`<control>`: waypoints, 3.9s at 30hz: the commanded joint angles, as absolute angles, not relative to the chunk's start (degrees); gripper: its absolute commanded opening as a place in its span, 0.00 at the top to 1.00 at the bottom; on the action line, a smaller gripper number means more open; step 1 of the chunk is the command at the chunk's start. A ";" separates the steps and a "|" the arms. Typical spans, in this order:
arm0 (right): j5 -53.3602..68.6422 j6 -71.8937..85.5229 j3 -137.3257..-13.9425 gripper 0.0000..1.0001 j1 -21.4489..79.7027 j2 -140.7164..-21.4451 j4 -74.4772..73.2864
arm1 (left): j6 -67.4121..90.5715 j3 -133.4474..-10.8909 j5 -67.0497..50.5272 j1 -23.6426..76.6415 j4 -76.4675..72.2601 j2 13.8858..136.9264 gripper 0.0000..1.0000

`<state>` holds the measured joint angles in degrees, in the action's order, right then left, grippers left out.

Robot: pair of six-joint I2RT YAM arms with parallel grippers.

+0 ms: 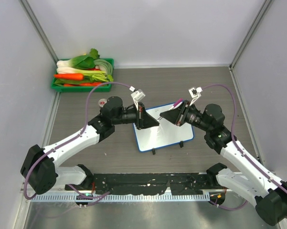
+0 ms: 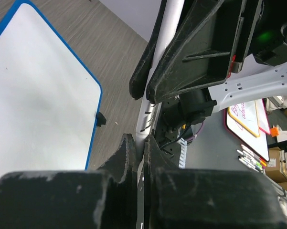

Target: Write a sentence on the whiteboard

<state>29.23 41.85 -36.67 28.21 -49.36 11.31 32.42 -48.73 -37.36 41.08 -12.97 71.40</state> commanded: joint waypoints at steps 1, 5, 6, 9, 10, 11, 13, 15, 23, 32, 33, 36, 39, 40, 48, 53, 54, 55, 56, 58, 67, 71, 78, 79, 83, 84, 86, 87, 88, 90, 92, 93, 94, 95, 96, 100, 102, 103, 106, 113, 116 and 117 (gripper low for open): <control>27.87 38.32 -39.90 0.93 27.69 -47.20 7.75 | 32.52 -50.54 -36.56 41.40 -14.33 69.79 1.00; 26.72 37.44 -39.82 0.44 27.60 -45.01 5.98 | 31.20 -51.24 -35.77 41.31 -11.52 68.47 1.00; 26.46 37.62 -39.73 0.39 27.42 -44.74 5.89 | 30.77 -51.59 -35.68 41.31 -10.56 68.21 1.00; 26.63 38.14 -39.46 0.25 27.51 -44.30 5.80 | 30.06 -52.38 -35.60 41.40 -8.35 67.24 1.00; 27.41 38.23 -39.55 0.24 27.42 -44.30 6.06 | 29.88 -52.47 -35.68 41.31 -7.91 66.89 1.00; 28.12 38.84 -39.20 0.24 27.42 -44.38 7.28 | 29.62 -52.64 -36.12 41.31 -7.39 66.62 1.00; 31.80 40.24 -38.76 0.24 27.42 -44.73 10.96 | 29.36 -52.91 -36.47 41.31 -6.60 66.36 1.00; 35.32 41.91 -38.32 0.24 27.42 -45.96 14.23 | 29.18 -53.09 -37.44 41.31 -6.33 66.18 1.00; 43.41 46.23 -37.61 0.39 27.42 -50.89 21.71 | 31.20 -52.65 -42.62 41.40 -10.46 67.67 1.00; 45.17 45.70 -37.88 0.66 27.42 -51.41 21.71 | 30.59 -52.30 -42.72 41.31 -10.72 67.50 1.00; 45.70 45.79 -37.88 0.68 27.42 -51.76 21.71 | 30.67 -52.12 -42.71 41.31 -10.81 67.50 1.00; 46.75 45.09 -38.14 0.73 27.33 -52.03 21.71 | 30.67 -52.03 -42.80 41.40 -10.99 67.67 1.00; 46.41 44.65 -37.88 0.77 27.42 -52.03 21.10 | 30.94 -51.86 -43.33 41.31 -11.78 68.20 1.00; 46.49 44.74 -37.79 0.79 27.42 -52.12 21.09 | 30.94 -51.94 -43.33 41.48 -11.69 68.20 1.00; 46.59 43.43 -37.62 0.98 27.42 -52.03 20.22 | 29.53 -52.30 -41.75 41.40 -8.97 67.94 0.78; 42.29 39.82 -37.88 0.99 27.42 -50.81 16.35 | 29.18 -49.58 -35.17 41.40 -6.69 64.61 0.07; 41.14 38.68 -37.88 0.99 27.42 -50.71 14.69 | 28.92 -48.79 -33.59 41.22 -6.16 63.73 0.05; 39.13 37.89 -37.97 0.99 27.42 -50.28 13.89 | 28.39 -48.00 -31.66 41.13 -5.02 62.76 0.04; 37.72 36.66 -37.97 0.98 27.42 -50.10 11.80 | 28.56 -47.38 -28.42 40.96 -2.92 61.97 0.02; 33.15 34.82 -37.79 0.99 27.42 -49.13 8.64 | 29.09 -45.71 -23.14 40.35 -0.28 60.47 0.00; 21.10 29.89 -35.16 0.99 27.42 -47.02 5.27 | 38.92 -35.43 -16.95 27.79 2.64 55.81 0.00; 20.30 29.97 -34.72 0.99 27.51 -47.90 6.23 | 41.57 -31.38 -22.22 24.35 -3.94 56.95 0.00; 20.22 30.41 -34.72 0.99 27.42 -49.39 7.38 | 44.91 -28.74 -32.07 23.38 -23.09 67.04 0.16; 20.13 30.24 -34.72 0.99 27.42 -49.48 7.38 | 45.09 -28.83 -33.30 23.29 -25.73 69.50 0.18; 20.30 30.06 -34.98 0.98 27.42 -50.53 7.91 | 44.65 -28.39 -36.03 23.29 -34.52 75.22 0.28; 20.30 29.97 -34.98 0.99 27.42 -51.06 8.00 | 44.56 -28.48 -36.73 23.29 -36.02 76.28 0.31; 20.30 29.80 -35.24 0.99 27.34 -51.50 8.26 | 44.38 -29.09 -38.14 23.38 -38.14 78.56 0.37; 20.22 29.97 -35.24 0.99 27.42 -51.85 8.52 | 44.21 -29.44 -39.28 23.29 -39.01 79.71 0.41; 20.13 29.80 -35.24 0.99 27.42 -52.03 8.87 | 44.30 -29.53 -40.07 23.29 -39.89 80.76 0.44; 19.86 29.79 -35.33 0.99 27.33 -52.64 9.23 | 44.21 -29.79 -41.30 23.38 -41.74 82.08 0.53; 19.60 29.88 -35.33 0.98 27.42 -53.08 9.84 | 43.86 -29.62 -41.75 23.29 -42.54 83.14 0.60; 19.51 29.88 -35.42 0.99 27.42 -53.43 10.02 | 43.25 -29.71 -41.92 23.29 -42.10 83.49 0.64; 19.42 29.97 -35.42 0.99 27.42 -53.61 10.45 | 42.46 -29.79 -42.01 23.29 -41.14 83.58 0.67; 19.25 29.88 -35.42 0.99 27.51 -53.87 10.63 | 41.84 -29.88 -42.01 23.29 -40.70 83.76 0.71; 18.81 29.71 -35.42 0.98 27.51 -53.96 10.98 | 41.40 -29.97 -41.92 23.29 -40.00 83.93 0.74; 16.71 28.83 -35.51 0.99 27.77 -54.05 12.21 | 38.95 -31.02 -42.62 23.20 -36.84 84.46 0.85; 14.78 28.04 -35.59 0.99 28.82 -54.40 12.83 | 36.92 -32.07 -42.80 23.20 -33.86 84.81 0.88; 13.29 27.60 -35.77 0.99 29.09 -54.67 13.18 | 36.65 -32.08 -42.37 23.20 -33.58 85.34 0.91; 9.24 25.85 -36.73 0.99 32.33 -56.50 13.54 | 36.74 -31.99 -43.33 23.03 -34.11 86.39 0.95; -5.34 21.62 -37.53 0.99 40.42 -60.73 17.04 | 33.14 -32.08 -39.64 23.03 -28.05 85.26 1.00; -9.40 20.74 -37.71 0.98 42.53 -61.52 18.54 | 32.17 -32.52 -36.49 23.03 -24.28 84.73 1.00; -11.06 20.74 -37.71 0.99 42.80 -61.52 18.72 | 31.65 -32.78 -36.04 22.94 -22.95 84.55 1.00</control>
